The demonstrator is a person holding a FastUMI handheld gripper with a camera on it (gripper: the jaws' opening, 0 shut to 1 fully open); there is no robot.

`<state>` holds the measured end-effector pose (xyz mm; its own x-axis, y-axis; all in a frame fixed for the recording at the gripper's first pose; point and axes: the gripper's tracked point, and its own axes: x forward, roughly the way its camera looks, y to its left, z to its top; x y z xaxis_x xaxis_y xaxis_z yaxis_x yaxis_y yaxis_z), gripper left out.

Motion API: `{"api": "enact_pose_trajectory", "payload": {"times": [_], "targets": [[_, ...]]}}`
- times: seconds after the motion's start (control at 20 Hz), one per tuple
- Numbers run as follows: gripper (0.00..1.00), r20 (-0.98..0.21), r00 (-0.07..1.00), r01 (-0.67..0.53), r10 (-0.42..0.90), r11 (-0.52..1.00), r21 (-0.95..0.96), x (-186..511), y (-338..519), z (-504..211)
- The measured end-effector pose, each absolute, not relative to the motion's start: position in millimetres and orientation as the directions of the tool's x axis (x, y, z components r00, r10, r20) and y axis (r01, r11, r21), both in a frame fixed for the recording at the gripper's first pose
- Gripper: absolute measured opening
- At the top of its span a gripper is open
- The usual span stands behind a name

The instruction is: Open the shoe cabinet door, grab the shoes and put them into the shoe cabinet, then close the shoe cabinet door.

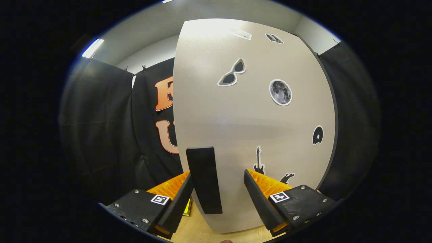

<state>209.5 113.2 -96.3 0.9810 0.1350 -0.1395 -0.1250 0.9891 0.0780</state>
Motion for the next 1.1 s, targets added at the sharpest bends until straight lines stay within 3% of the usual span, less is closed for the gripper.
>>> {"api": "enact_pose_trajectory", "payload": {"times": [0.6, 1.1], "targets": [[0.92, -0.135, 0.983, -0.113, 0.123, 0.99, 0.08, 216.6, 128.7, -89.4], [0.93, -0.09, 0.995, -0.042, 0.044, 0.999, 0.024, 138.5, 94.6, -59.5]]}}
